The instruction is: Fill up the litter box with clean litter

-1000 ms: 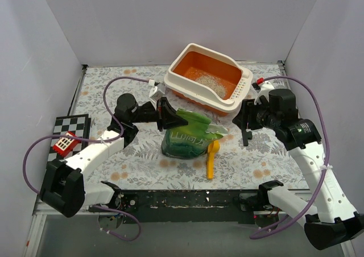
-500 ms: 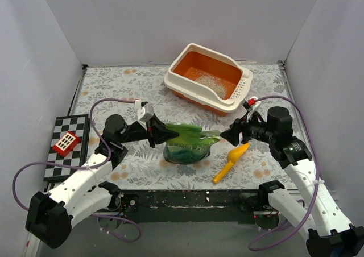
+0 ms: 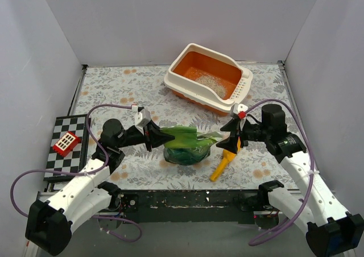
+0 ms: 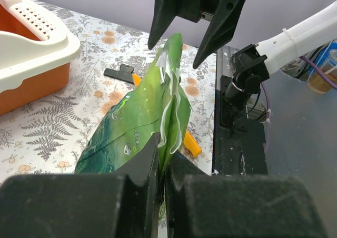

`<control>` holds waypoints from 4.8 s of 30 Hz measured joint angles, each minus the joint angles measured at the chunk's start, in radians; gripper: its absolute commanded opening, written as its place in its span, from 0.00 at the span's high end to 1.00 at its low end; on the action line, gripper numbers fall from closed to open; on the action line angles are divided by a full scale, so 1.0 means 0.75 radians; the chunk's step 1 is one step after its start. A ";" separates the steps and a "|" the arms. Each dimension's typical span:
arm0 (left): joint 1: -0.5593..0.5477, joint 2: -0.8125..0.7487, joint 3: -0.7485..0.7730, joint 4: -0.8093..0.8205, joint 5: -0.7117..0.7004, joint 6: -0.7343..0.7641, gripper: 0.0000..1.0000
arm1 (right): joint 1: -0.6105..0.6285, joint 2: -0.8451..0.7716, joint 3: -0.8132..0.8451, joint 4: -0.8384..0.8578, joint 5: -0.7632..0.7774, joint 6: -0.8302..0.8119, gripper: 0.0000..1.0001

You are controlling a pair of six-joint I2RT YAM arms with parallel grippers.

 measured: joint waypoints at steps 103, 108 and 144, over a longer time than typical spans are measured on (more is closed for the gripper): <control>0.081 0.339 0.190 -0.336 0.016 -0.426 1.00 | -0.058 -0.134 -0.494 0.858 -0.194 0.606 0.36; 0.099 0.336 0.190 -0.352 0.023 -0.417 1.00 | -0.058 -0.099 -0.494 1.007 -0.205 0.680 0.38; 0.137 0.334 0.190 -0.376 0.050 -0.413 1.00 | 0.099 0.186 -0.551 1.526 -0.149 0.983 0.99</control>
